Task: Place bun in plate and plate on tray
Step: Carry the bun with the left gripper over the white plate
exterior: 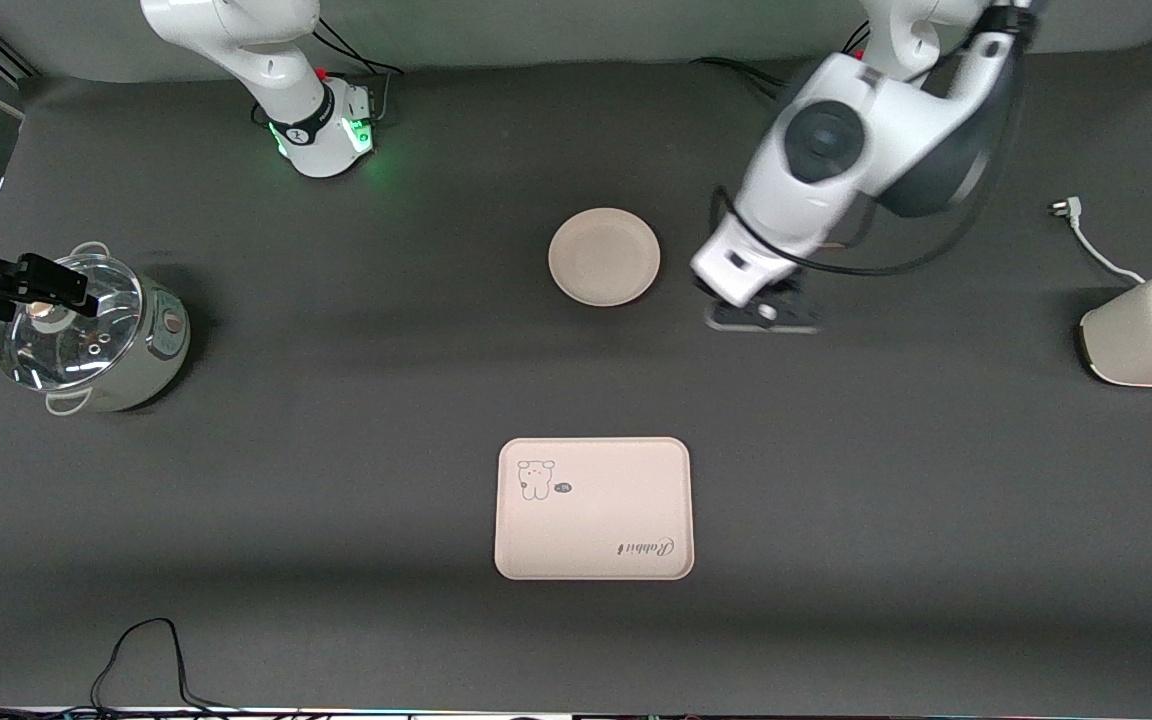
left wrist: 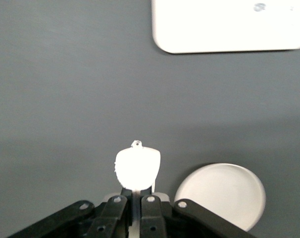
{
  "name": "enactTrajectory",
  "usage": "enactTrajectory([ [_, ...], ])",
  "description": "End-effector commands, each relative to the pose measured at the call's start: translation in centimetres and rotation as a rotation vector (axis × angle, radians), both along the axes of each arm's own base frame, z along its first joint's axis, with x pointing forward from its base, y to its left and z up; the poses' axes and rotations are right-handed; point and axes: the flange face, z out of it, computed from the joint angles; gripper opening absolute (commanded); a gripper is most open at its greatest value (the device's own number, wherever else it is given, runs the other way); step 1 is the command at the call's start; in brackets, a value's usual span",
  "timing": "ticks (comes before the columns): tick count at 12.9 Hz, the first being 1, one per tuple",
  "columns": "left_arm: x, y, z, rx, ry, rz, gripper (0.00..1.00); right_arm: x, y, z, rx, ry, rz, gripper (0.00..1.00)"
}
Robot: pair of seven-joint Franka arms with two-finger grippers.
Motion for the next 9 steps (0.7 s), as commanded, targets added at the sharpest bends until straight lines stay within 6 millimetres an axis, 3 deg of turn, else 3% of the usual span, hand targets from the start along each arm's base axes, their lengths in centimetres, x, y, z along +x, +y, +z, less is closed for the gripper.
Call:
enactTrajectory([
  [1, -4.5, -6.0, -5.1, -0.041, -0.012, 0.067, 0.0, 0.0, -0.1, 0.2, 0.006, -0.007, -0.009, 1.0],
  [5, -11.5, -13.2, -13.7, -0.043, -0.007, 0.121, 0.0, 0.0, -0.1, 0.2, 0.006, -0.007, -0.009, 1.0],
  [7, -12.9, -14.7, -17.0, -0.04, -0.023, 0.169, 0.0, 0.0, 0.0, 0.2, 0.006, -0.007, -0.007, 1.0],
  [9, -13.4, -14.9, -18.9, -0.019, -0.03, 0.144, 0.0, 0.0, -0.1, 0.2, 0.006, -0.007, -0.009, 1.0],
])
